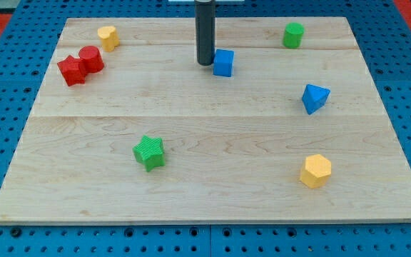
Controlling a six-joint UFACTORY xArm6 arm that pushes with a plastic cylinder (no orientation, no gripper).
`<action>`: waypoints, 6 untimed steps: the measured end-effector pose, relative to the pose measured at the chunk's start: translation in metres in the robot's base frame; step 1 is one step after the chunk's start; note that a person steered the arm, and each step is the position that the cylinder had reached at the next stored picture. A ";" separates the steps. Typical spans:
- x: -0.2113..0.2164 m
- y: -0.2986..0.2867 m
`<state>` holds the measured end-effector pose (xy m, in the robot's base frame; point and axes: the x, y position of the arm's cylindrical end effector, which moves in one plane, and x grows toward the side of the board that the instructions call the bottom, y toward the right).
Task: Slightly move the blue cube to the left
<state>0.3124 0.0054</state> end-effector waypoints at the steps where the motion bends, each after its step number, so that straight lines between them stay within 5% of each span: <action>1: -0.017 0.015; 2: -0.042 0.028; 3: -0.021 0.068; 5: 0.037 0.059; 6: 0.015 0.063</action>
